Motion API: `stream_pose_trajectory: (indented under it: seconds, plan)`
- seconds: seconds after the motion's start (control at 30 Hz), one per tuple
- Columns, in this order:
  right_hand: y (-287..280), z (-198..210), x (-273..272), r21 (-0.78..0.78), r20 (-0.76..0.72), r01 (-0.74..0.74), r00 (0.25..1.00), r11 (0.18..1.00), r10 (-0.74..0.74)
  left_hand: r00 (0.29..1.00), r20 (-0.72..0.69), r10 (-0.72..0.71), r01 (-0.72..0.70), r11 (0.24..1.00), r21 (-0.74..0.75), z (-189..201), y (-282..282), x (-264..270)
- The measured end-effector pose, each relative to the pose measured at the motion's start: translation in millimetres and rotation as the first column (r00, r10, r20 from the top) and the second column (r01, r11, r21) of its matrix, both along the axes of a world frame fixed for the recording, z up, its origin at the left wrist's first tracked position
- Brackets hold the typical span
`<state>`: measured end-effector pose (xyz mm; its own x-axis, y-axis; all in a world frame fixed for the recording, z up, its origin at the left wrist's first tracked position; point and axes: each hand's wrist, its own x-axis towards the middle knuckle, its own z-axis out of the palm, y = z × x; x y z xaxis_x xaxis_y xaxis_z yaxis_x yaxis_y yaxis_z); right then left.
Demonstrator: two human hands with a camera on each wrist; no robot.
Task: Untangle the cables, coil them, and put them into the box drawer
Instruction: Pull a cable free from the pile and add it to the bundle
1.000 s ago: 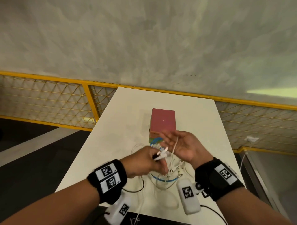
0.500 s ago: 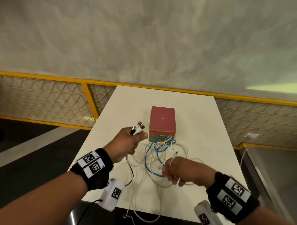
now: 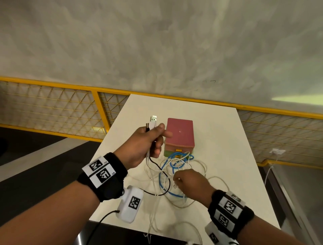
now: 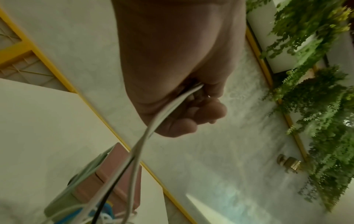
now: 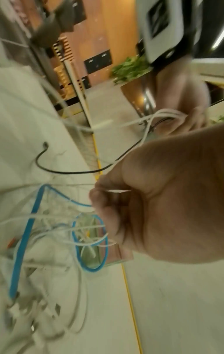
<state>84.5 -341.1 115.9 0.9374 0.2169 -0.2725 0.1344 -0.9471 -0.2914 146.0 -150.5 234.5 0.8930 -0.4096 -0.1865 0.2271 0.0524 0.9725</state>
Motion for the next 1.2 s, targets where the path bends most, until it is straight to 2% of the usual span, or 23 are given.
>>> stream_pose_trajectory:
  seconds: [0.03,0.1,0.17,0.23,0.37,0.47,0.53,0.6,0.63,0.67,0.7,0.77,0.83,0.9,0.97,1.07,1.2]
  plan:
    - [2.5,-7.1,4.7,-0.101,0.042,-0.029,0.999,0.994,0.034,1.000,0.002,-0.008,0.008,1.000,0.007,-4.0,-1.6,-1.8]
    - [10.0,-20.3,12.4,-0.275,0.024,-0.108,0.993,0.955,0.119,1.000,-0.006,-0.023,0.023,1.000,0.016,-11.4,-4.9,-4.2]
    - [19.5,-25.4,17.9,-0.385,-0.008,-0.200,0.977,0.901,0.214,1.000,-0.012,-0.027,0.027,0.999,0.031,-18.3,-7.1,-5.2]
    - [23.6,-32.3,21.5,-0.484,0.005,-0.220,0.967,0.847,0.254,1.000,-0.017,-0.020,0.021,0.999,0.042,-24.3,-8.3,-5.4]
    - [22.8,-65.4,23.2,-0.543,0.000,-0.204,0.970,0.815,0.243,0.999,-0.038,-0.010,0.012,0.999,0.044,-31.8,-7.9,-3.2]
    - [21.7,-62.7,23.3,-0.531,-0.027,-0.187,0.979,0.826,0.204,0.999,-0.043,0.000,0.003,0.998,0.058,-34.5,-5.3,0.7]
    - [15.5,-75.3,24.3,-0.447,-0.037,-0.143,0.989,0.883,0.142,0.999,-0.040,0.008,-0.005,0.998,0.069,-35.0,-2.7,3.2]
    - [6.1,-76.7,30.4,-0.344,0.048,-0.096,0.992,0.934,0.120,1.000,-0.021,0.009,-0.007,0.995,0.101,-34.0,-0.8,5.8]
    - [3.6,-65.6,35.0,-0.236,0.095,-0.066,0.991,0.969,0.091,1.000,-0.006,0.007,-0.006,0.993,0.116,-33.0,0.1,7.1]
    - [2.4,-43.8,39.1,-0.042,0.108,-0.017,0.994,0.999,0.022,1.000,0.011,0.006,-0.007,0.992,0.129,-31.4,0.1,8.4]
    - [-3.7,-26.8,45.7,0.182,0.106,0.039,0.993,0.983,-0.059,1.000,0.030,0.009,-0.013,0.989,0.147,-30.2,-0.2,10.6]
    - [-15.2,25.1,53.8,0.498,0.076,0.106,0.984,0.861,-0.164,0.997,0.068,0.019,-0.031,0.982,0.189,-26.7,-4.0,15.3]
    - [-25.1,77.8,54.5,0.705,0.025,0.172,0.963,0.688,-0.267,0.993,0.113,0.015,-0.038,0.978,0.203,-19.0,-11.9,18.2]
    - [-30.5,122.9,51.3,0.839,-0.044,0.208,0.946,0.503,-0.320,0.985,0.173,-0.003,-0.034,0.977,0.209,-7.1,-22.8,19.8]
    - [-32.0,151.5,48.8,0.891,-0.041,0.198,0.931,0.409,-0.362,0.975,0.219,-0.035,-0.009,0.980,0.199,5.7,-33.6,20.0]
    - [-29.5,177.1,43.0,0.937,0.009,0.136,0.911,0.322,-0.412,0.960,0.259,-0.110,0.075,0.987,0.139,21.0,-49.6,17.8]
    - [-21.8,177.1,37.5,0.969,-0.008,0.118,0.894,0.217,-0.449,0.977,0.192,-0.088,0.089,0.996,0.004,25.7,-63.2,8.2]
